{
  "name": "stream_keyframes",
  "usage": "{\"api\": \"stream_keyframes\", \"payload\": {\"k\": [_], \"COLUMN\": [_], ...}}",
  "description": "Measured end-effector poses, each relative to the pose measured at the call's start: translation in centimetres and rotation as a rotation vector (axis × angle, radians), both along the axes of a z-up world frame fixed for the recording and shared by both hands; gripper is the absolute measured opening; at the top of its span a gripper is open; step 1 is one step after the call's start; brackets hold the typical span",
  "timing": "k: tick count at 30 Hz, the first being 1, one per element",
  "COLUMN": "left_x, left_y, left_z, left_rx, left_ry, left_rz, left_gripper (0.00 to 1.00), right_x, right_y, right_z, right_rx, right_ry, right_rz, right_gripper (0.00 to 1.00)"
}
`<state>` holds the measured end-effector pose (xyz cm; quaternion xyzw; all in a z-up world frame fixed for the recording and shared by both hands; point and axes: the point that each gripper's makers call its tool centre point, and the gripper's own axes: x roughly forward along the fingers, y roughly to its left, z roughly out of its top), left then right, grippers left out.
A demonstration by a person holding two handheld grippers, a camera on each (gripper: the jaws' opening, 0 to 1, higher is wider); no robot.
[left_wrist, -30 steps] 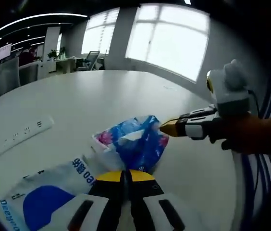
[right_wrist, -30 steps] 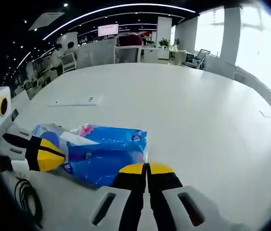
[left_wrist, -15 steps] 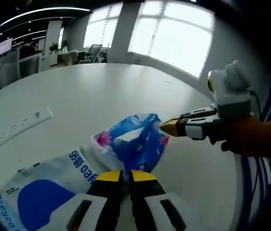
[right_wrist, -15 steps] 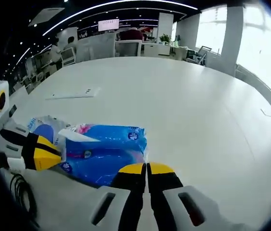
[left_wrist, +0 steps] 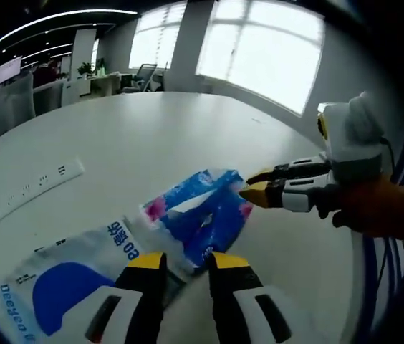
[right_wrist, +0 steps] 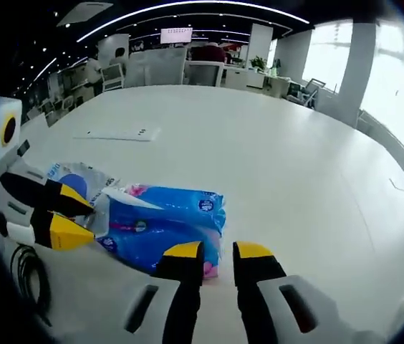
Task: Arrange the tabletop items into an orderly group along one side of the table until the central work area is clear of visible clutter.
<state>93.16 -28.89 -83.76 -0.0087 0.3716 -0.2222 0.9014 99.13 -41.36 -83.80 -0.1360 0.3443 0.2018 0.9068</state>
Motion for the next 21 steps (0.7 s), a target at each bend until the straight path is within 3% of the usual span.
{"api": "stream_keyframes", "payload": {"k": [12,15,21], "left_x": [-1.1,-1.5,-2.7], "left_y": [-0.1,0.2,0.8], "left_z": [3.9,5.3,7.0], "left_rx": [0.011,0.002,-0.006], "left_ry": [-0.092,-0.142,-0.169], "left_rz": [-0.020,-0.019,-0.035], "left_gripper": [0.34,0.34,0.42], "right_x": [-2.4,-3.4,-5.0], "right_y": [0.5,0.6,1.0], "right_z": [3.1,4.1,5.4], "right_rx": [0.088,0.109,0.139], "right_ry": [-0.050,-0.069,-0.089], "right_rz": [-0.023,-0.025,-0.027], "right_gripper": [0.34,0.37,0.45]}}
